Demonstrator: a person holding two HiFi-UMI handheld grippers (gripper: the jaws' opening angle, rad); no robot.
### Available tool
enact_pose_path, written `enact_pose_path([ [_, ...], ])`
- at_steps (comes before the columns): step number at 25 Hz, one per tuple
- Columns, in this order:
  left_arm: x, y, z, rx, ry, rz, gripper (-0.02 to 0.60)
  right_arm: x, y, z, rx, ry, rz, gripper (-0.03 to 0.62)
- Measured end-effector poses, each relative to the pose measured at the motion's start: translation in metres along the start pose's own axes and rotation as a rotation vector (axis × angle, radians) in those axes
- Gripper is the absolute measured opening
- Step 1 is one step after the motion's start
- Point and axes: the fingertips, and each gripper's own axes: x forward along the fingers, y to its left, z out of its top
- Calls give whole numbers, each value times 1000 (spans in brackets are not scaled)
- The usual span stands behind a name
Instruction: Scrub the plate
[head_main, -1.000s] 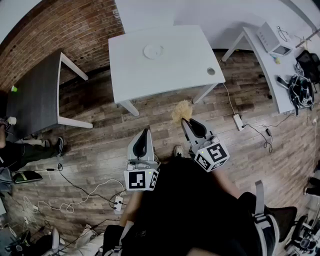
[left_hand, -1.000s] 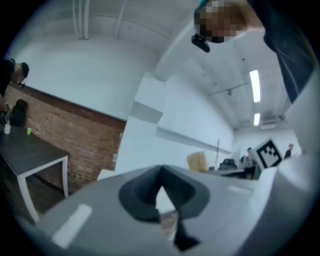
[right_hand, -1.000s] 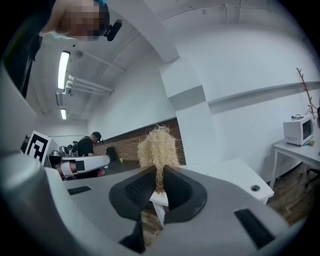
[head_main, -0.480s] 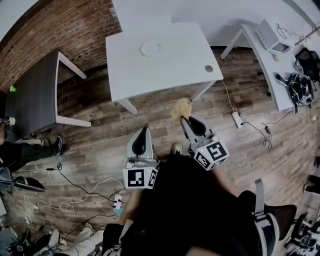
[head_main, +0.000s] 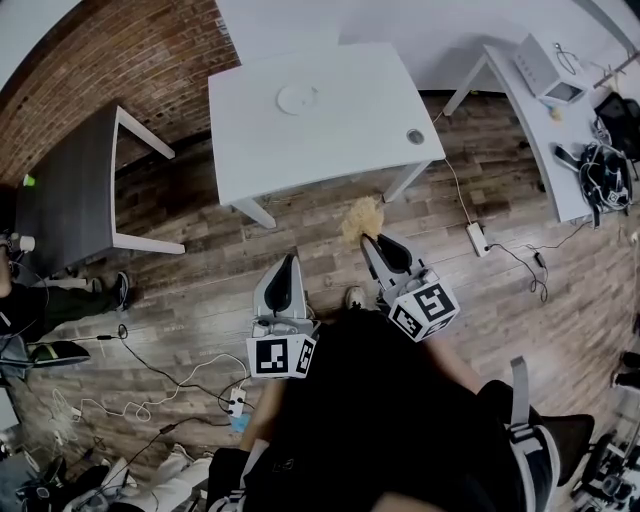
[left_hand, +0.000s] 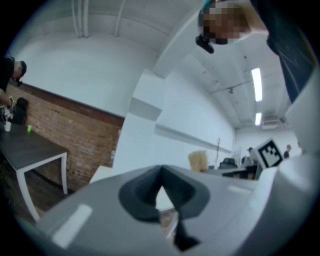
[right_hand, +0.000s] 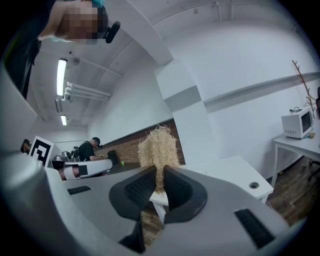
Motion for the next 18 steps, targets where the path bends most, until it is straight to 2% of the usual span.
enact_pose_path([
  [10, 24, -42, -8, 14, 3, 39, 3, -20, -40, -1, 24, 7, 63, 42],
  [18, 35, -55, -17, 23, 22, 84, 3, -17, -64, -5, 37, 12, 102, 41],
])
